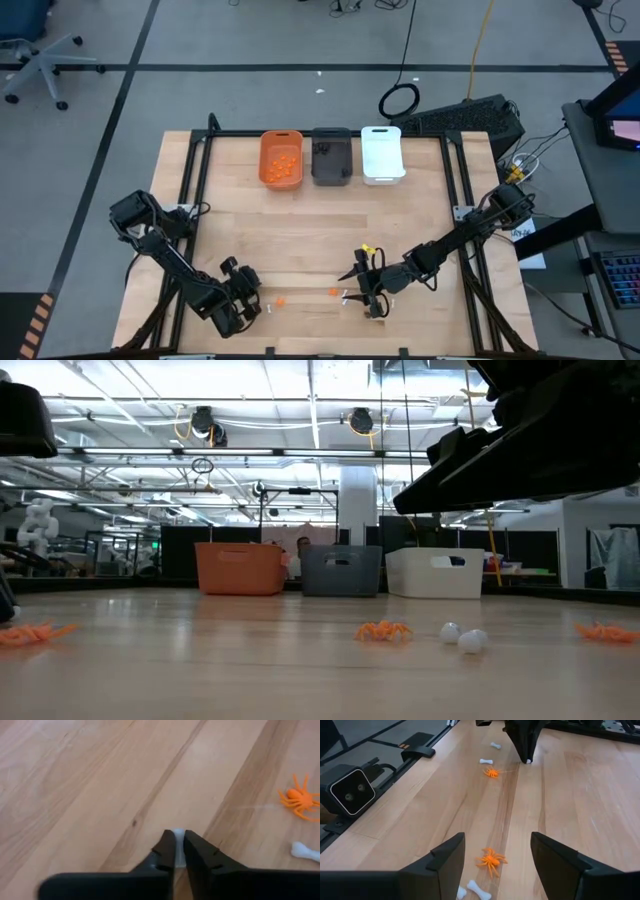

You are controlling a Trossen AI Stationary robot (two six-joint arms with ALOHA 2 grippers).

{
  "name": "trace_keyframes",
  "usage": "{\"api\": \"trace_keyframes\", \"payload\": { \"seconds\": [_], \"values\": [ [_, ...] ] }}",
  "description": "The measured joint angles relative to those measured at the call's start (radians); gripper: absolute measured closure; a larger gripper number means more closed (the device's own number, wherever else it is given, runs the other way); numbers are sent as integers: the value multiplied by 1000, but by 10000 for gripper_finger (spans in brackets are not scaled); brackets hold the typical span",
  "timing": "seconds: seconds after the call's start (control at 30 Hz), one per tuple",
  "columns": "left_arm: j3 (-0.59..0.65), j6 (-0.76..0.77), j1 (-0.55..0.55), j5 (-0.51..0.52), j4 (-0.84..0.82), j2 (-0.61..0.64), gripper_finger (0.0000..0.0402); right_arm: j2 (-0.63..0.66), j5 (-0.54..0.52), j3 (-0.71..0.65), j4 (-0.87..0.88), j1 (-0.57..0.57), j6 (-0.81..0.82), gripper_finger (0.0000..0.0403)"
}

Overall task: Sort Halloween decoration
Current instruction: Put the white bone toy into the white bin

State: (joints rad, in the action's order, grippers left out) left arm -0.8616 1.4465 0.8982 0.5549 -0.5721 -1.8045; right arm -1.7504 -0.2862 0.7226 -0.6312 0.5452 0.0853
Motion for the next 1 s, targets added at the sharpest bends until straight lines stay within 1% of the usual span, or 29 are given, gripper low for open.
{"api": "trace_keyframes", "payload": {
  "seconds": [0.07,0.27,0.4,0.53,0.67,0.73,0.8,0.93,1.0],
  "values": [
    [0,-13,0,-3,-3,4,391,0,0,0,0,0,0,193],
    [1,-39,-7,2,-4,11,397,0,0,0,0,0,0,193],
    [3,-40,-11,24,-12,55,399,0,0,0,0,0,-4,193],
    [-2,-42,-31,134,-11,148,400,0,0,0,-13,0,-20,193],
    [-2,-83,-56,265,13,228,400,0,-9,0,-94,0,-89,193],
    [-2,-158,-73,330,68,258,400,0,-48,0,-148,0,-157,193],
    [-2,-254,-97,359,142,279,400,0,-98,0,-200,0,-259,193],
    [-2,-490,-159,362,385,295,401,0,-180,0,-310,-3,-498,192],
    [-2,-623,-191,340,527,294,401,0,-203,0,-378,-12,-620,189]
  ]
}}
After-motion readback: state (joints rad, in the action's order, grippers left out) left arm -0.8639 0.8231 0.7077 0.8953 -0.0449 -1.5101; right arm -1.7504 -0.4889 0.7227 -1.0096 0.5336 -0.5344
